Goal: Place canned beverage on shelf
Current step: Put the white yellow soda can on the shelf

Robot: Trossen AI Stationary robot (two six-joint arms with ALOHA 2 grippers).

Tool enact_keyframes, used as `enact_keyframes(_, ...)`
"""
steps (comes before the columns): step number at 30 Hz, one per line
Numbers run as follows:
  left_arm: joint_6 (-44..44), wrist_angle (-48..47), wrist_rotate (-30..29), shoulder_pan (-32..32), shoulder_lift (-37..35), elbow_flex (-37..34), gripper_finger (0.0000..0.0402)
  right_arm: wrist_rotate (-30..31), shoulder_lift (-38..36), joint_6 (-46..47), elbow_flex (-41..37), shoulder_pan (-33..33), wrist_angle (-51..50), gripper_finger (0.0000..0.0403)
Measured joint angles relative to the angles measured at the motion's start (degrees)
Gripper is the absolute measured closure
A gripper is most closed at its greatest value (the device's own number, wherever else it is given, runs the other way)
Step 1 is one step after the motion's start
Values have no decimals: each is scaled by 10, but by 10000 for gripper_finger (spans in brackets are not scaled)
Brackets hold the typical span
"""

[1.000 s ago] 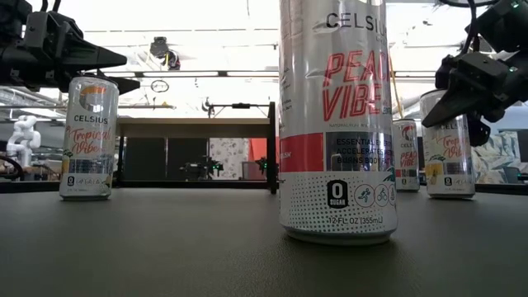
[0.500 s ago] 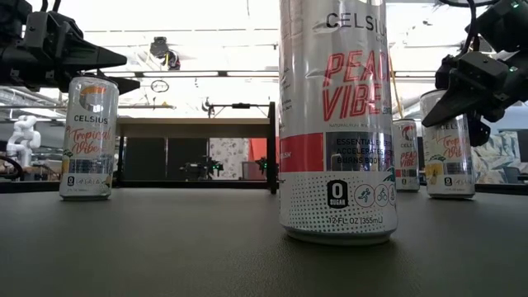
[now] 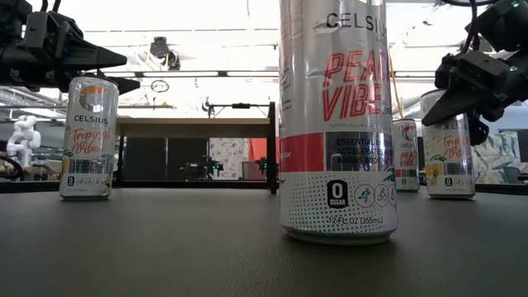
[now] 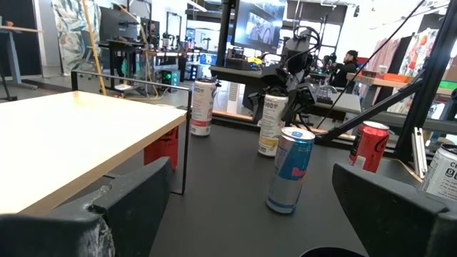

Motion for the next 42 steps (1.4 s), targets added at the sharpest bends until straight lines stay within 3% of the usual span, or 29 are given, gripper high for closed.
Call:
enact_keyframes(32,0,0,0,0,0,0,13,-16,0,1,0,0,-1,13)
enact_keyframes(36,0,0,0,0,0,0,13,-16,9,1,0,0,-1,44)
enact_keyframes(42,0,0,0,0,0,0,13,-10,28,-3,1,-1,3,130)
